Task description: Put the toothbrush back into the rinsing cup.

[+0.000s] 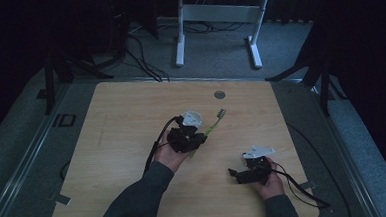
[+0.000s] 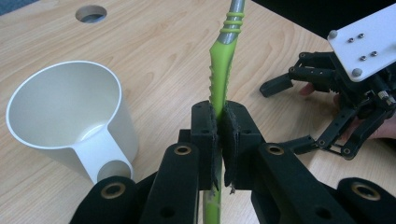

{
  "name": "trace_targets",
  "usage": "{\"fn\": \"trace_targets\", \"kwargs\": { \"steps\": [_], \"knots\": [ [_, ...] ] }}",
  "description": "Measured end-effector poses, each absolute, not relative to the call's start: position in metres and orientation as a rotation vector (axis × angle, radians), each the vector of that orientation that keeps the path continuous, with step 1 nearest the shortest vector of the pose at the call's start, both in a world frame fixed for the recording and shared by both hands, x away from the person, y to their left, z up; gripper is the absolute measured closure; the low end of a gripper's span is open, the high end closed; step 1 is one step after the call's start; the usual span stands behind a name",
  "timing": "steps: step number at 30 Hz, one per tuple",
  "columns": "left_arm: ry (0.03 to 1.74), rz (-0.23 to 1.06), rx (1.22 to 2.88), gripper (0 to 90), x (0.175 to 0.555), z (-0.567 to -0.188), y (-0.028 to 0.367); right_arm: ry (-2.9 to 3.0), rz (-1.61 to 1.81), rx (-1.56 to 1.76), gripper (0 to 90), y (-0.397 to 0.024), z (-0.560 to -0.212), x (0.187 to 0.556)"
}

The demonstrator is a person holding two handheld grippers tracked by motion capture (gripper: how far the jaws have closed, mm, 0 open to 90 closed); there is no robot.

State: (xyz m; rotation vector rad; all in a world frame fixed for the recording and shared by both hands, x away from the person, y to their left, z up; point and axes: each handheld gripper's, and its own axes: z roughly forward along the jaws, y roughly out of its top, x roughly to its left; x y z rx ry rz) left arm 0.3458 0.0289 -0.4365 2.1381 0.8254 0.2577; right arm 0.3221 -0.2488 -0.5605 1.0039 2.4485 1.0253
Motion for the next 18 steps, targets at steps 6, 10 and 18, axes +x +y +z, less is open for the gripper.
{"fn": "trace_targets", "kwargs": {
  "steps": [6,10,18],
  "knots": [
    [0.827,0.269,2.121,83.9,0.3458,-0.4359,0.03,2.448,1.026,1.005,12.3,-0.2488,-0.5605,0.3221],
    [0.826,0.269,2.113,83.9,0.346,-0.4354,0.0307,2.449,1.026,1.006,12.3,-0.2487,-0.5605,0.322],
    [0.828,0.272,2.101,83.8,0.346,-0.4357,0.0316,2.449,1.026,1.006,12.3,-0.2487,-0.5605,0.322]
  ]
}}
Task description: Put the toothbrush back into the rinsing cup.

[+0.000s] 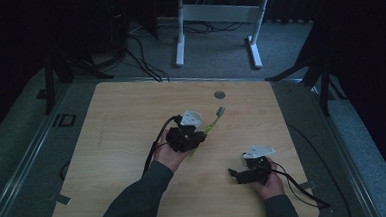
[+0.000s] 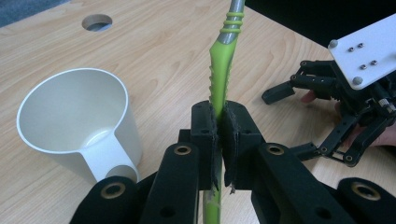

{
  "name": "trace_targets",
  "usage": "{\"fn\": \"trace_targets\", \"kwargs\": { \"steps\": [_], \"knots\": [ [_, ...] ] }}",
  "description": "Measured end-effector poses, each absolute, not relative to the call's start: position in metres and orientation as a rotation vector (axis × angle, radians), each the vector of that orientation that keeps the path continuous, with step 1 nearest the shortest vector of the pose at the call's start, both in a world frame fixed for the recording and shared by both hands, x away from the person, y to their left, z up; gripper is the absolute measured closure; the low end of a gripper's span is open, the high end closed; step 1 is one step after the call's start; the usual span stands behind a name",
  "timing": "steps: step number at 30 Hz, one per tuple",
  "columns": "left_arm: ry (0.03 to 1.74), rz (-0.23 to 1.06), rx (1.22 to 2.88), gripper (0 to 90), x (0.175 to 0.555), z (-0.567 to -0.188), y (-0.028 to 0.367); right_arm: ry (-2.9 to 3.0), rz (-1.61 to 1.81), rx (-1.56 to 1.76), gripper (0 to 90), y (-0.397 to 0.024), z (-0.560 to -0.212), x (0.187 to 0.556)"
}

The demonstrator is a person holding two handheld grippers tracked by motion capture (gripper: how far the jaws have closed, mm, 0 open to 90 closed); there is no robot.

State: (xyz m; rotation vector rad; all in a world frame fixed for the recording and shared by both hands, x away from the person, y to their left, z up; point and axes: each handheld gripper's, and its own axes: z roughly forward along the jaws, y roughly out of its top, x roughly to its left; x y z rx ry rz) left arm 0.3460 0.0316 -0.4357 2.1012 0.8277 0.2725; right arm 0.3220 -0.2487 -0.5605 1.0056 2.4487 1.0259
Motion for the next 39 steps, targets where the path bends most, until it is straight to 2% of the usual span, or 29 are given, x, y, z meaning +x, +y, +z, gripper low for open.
{"fn": "trace_targets", "kwargs": {
  "steps": [39],
  "knots": [
    [0.794,0.301,2.014,83.9,0.3451,-0.4309,0.0389,2.449,1.026,1.004,12.3,-0.2488,-0.5605,0.3221]
  ]
}}
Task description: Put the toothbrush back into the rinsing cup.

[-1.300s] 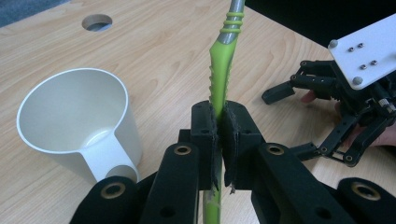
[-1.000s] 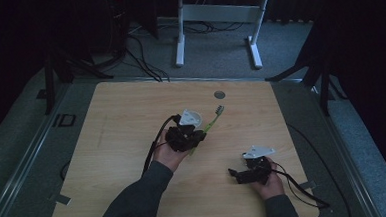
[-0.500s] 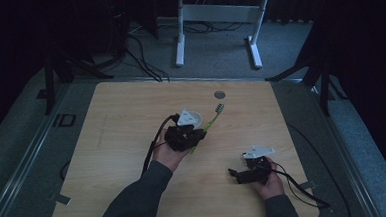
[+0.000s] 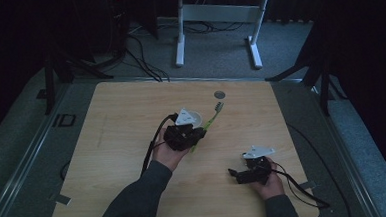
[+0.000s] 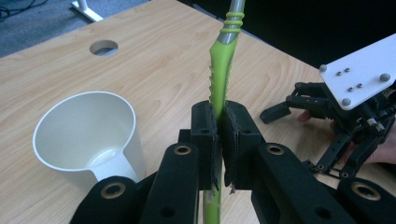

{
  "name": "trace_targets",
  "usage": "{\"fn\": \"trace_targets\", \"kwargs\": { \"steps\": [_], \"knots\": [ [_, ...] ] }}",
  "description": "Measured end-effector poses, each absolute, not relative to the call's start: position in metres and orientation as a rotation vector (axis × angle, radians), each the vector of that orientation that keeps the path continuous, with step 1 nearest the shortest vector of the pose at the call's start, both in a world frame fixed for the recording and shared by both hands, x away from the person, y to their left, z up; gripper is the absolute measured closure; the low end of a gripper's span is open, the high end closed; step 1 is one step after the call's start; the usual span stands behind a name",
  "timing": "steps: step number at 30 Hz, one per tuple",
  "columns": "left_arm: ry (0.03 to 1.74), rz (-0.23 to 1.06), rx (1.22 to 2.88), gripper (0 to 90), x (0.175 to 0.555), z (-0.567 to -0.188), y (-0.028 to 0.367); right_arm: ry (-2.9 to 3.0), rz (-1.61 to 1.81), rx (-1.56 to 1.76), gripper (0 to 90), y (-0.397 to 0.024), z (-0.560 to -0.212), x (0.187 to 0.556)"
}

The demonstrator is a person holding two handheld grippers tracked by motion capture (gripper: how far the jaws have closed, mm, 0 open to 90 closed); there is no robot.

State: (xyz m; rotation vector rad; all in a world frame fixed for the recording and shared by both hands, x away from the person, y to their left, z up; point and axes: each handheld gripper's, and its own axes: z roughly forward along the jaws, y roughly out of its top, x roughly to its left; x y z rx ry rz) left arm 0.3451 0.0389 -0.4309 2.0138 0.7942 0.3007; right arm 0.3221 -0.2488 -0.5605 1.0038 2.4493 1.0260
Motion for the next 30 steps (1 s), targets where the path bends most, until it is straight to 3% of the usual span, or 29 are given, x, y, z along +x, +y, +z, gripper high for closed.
{"fn": "trace_targets", "kwargs": {
  "steps": [30],
  "knots": [
    [0.771,0.324,1.918,83.9,0.3437,-0.4297,0.0468,2.449,1.026,1.005,12.3,-0.2488,-0.5605,0.3221]
  ]
}}
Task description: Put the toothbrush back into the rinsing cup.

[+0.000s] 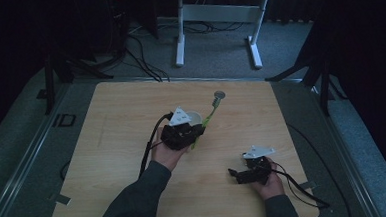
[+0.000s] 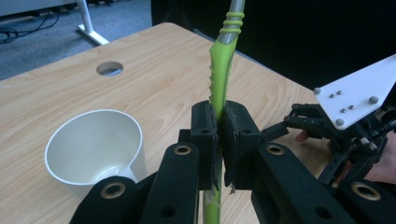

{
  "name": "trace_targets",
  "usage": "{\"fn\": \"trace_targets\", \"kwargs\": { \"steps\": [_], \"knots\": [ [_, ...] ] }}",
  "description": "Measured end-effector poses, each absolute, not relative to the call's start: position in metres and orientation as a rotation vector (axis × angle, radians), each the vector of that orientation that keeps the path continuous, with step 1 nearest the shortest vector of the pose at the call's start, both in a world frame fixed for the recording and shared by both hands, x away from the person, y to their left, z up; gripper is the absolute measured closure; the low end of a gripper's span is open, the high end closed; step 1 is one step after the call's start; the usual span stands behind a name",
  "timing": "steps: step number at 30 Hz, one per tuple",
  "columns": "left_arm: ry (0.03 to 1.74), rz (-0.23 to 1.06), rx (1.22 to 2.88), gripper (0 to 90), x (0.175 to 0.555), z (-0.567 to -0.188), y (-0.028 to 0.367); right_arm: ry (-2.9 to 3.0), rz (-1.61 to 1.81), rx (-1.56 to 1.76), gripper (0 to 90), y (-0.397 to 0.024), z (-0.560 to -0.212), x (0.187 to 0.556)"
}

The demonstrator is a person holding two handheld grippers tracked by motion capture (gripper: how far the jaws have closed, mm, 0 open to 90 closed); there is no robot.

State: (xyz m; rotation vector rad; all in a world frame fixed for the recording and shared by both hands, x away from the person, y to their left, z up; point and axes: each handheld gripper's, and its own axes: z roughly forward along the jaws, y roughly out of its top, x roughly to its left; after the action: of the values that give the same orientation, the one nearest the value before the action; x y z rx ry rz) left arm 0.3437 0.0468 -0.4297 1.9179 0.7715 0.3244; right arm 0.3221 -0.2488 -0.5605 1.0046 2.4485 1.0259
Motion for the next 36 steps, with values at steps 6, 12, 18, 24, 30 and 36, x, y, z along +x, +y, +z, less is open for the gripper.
{"fn": "trace_targets", "kwargs": {
  "steps": [6,12,18,24,30,36],
  "knots": [
    [0.769,0.327,1.896,83.9,0.344,-0.43,0.05,2.449,1.026,1.004,12.3,-0.249,-0.561,0.322],
    [0.762,0.332,1.883,83.8,0.344,-0.43,0.052,2.449,1.026,1.004,12.2,-0.249,-0.561,0.322],
    [0.751,0.342,1.867,83.8,0.344,-0.43,0.053,2.449,1.026,1.004,12.3,-0.249,-0.561,0.322],
    [0.741,0.349,1.854,83.8,0.345,-0.431,0.054,2.449,1.026,1.004,12.2,-0.249,-0.561,0.322],
    [0.735,0.359,1.84,83.8,0.345,-0.433,0.057,2.449,1.026,1.004,12.3,-0.249,-0.561,0.322],
    [0.739,0.377,1.823,83.8,0.346,-0.435,0.06,2.449,1.026,1.004,12.3,-0.249,-0.561,0.322]
  ]
}}
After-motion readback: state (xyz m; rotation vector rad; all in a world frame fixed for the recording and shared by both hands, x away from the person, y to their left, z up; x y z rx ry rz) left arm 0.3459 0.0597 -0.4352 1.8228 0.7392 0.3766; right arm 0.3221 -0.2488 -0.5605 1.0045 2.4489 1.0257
